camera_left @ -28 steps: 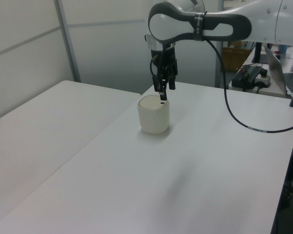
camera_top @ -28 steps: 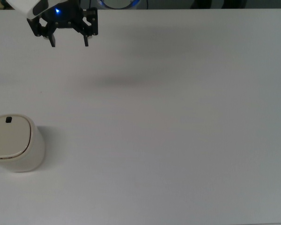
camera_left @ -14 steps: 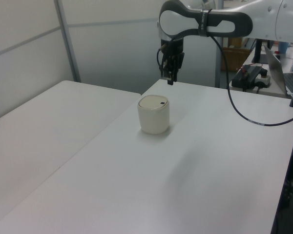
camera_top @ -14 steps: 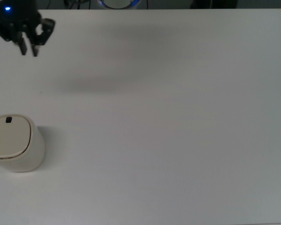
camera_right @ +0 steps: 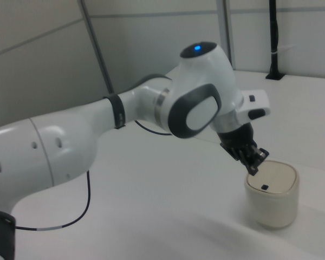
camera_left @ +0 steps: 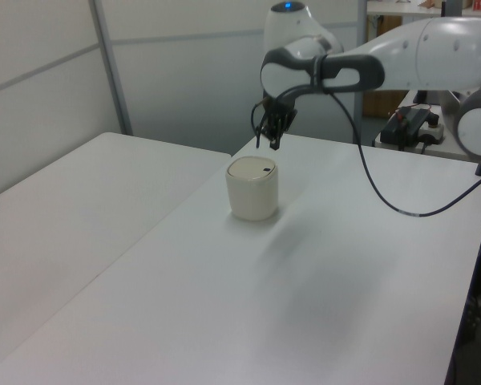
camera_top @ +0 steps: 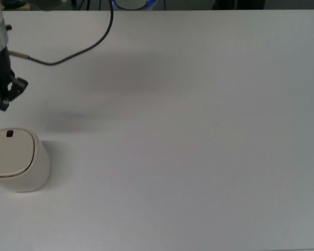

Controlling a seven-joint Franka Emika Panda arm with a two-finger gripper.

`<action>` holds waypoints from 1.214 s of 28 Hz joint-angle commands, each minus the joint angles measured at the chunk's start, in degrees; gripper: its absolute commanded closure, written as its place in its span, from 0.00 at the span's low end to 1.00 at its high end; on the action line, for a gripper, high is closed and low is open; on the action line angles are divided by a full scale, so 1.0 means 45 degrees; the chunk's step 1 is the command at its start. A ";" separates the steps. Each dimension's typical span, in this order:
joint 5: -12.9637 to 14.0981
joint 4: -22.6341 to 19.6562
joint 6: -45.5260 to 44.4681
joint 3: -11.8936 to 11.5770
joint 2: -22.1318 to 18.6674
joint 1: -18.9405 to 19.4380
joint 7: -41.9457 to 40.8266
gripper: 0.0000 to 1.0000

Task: Open the trash can

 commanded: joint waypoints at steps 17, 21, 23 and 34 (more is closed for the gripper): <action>0.0167 -0.0277 0.3301 -0.0060 0.1679 0.0035 0.0289 1.00; 0.0362 -0.0257 0.3145 -0.0041 0.1348 0.0015 0.0328 1.00; 0.0635 -0.0257 0.3087 -0.0041 0.1036 -0.0024 0.0309 1.00; 0.1281 -0.0218 0.0042 0.0116 -0.0839 0.0074 0.0172 0.86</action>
